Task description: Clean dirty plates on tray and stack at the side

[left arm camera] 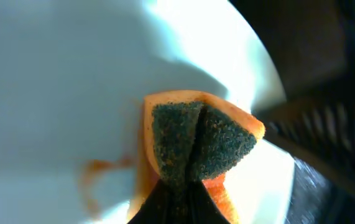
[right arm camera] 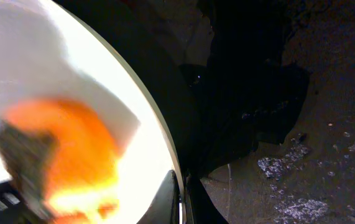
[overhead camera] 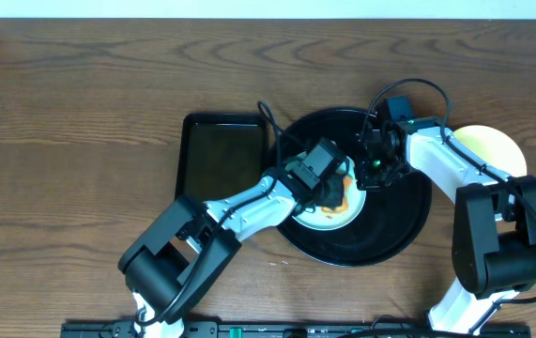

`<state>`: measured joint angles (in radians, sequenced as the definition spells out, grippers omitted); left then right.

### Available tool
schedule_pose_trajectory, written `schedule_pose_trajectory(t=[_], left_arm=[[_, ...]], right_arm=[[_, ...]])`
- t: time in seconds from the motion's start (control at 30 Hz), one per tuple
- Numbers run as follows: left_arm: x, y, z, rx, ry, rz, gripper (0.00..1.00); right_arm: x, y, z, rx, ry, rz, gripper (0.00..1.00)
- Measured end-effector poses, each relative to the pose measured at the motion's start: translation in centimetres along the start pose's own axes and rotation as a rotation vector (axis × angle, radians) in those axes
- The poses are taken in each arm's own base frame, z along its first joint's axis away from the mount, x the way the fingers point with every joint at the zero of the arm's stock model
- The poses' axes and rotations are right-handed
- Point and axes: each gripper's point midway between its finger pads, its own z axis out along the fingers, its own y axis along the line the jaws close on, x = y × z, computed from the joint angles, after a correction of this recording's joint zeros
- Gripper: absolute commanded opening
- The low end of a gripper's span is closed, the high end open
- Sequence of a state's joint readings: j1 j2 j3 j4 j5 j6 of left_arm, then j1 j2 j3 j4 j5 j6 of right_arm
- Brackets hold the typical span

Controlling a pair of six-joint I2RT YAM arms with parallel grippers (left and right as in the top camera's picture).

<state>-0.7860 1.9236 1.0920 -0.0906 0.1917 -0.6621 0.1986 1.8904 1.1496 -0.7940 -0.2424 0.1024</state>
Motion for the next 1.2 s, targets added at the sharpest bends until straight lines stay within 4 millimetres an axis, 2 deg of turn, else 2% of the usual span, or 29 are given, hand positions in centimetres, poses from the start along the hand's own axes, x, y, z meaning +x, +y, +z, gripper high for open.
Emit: schedule_pose_trajectory(t=[0.2,0.47,0.6,0.73,0.8,0.9,1.0,1.2], left_arm=[[-2.4,4.2,-0.8,-0.11,-0.031,-0.08,0.08],[-1.3,5.9,-2.6,-0.161,0.048,-0.068,0.07],[-1.2,6.5,-5.3,-0.176,0.055,-0.054,0.08],[-3.6,6.0,-9.5,-0.141,-0.037,-0.057,0.08],[-4.7,6.6,-11.6,-0.144,-0.083,-0.077,0.08],[-5.8,9.0,-13.3,-0.2,-0.12,-0.125,0.08],[-6.3,12.0,-14.1,-0.264,-0.129,-0.191,0.08],[-7.9,16.5,-15.7,-0.327,-0.176,-0.298,0.07]], right_arm=[[0.0,0.0,0.0,0.0,0.0,0.0,0.01],[0.0,0.0,0.0,0.0,0.0,0.0,0.01],[0.0,0.0,0.0,0.0,-0.001,0.0,0.01],[-0.1,0.1,0.0,-0.006,-0.006,-0.002,0.01],[-0.3,0.2,0.1,-0.015,-0.016,-0.004,0.01],[-1.4,1.1,0.2,-0.064,-0.062,-0.019,0.01],[-2.7,1.9,0.2,-0.112,-0.116,-0.042,0.01],[-4.6,3.2,-0.5,-0.216,-0.197,-0.066,0.01]])
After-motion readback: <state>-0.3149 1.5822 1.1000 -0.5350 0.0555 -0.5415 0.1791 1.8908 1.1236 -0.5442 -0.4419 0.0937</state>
